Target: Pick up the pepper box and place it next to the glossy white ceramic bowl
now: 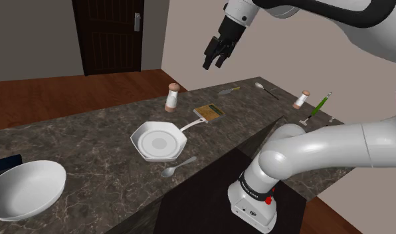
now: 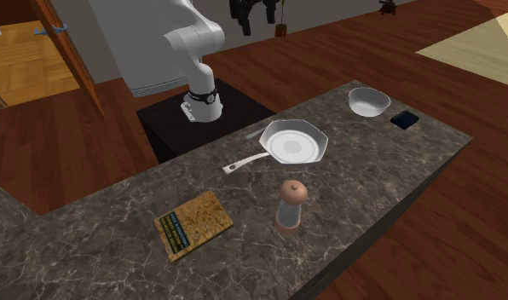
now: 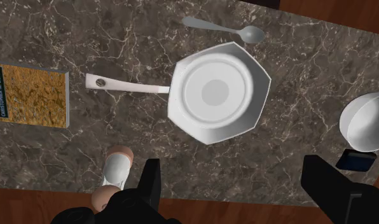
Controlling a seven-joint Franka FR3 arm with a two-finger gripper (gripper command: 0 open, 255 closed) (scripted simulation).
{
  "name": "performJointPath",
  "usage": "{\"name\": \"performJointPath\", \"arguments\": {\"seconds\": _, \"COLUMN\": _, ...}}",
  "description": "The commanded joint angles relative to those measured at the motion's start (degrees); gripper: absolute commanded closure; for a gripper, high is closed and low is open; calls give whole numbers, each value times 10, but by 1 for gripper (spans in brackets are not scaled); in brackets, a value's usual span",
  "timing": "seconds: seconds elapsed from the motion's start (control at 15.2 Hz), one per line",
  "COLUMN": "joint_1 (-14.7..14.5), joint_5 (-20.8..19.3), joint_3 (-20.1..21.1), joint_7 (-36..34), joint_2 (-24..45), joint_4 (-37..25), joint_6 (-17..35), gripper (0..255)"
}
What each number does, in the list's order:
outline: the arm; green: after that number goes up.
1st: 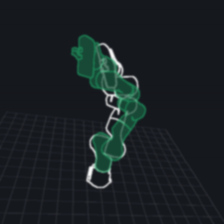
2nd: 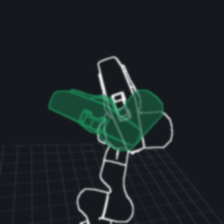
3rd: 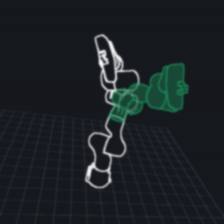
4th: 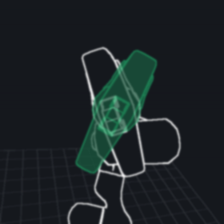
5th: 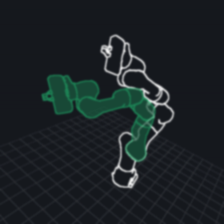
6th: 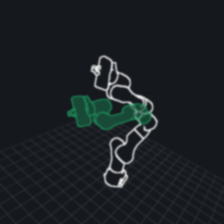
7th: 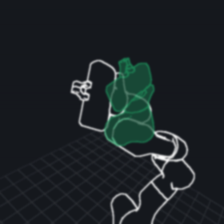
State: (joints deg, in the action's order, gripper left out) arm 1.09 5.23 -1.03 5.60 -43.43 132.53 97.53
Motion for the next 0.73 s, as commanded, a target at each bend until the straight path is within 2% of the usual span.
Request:
{"name": "performJointPath", "arguments": {"seconds": 0.0, "joint_1": 0, "joint_5": 0, "joint_3": 0, "joint_7": 0, "joint_2": 0, "joint_4": 0, "joint_6": 0, "gripper": 0}}
{"name": "performJointPath", "arguments": {"seconds": 0.66, "joint_1": 10, "joint_5": -22, "joint_3": -41, "joint_7": 70, "joint_2": 172, "joint_4": -13, "joint_6": 142, "gripper": 0}}
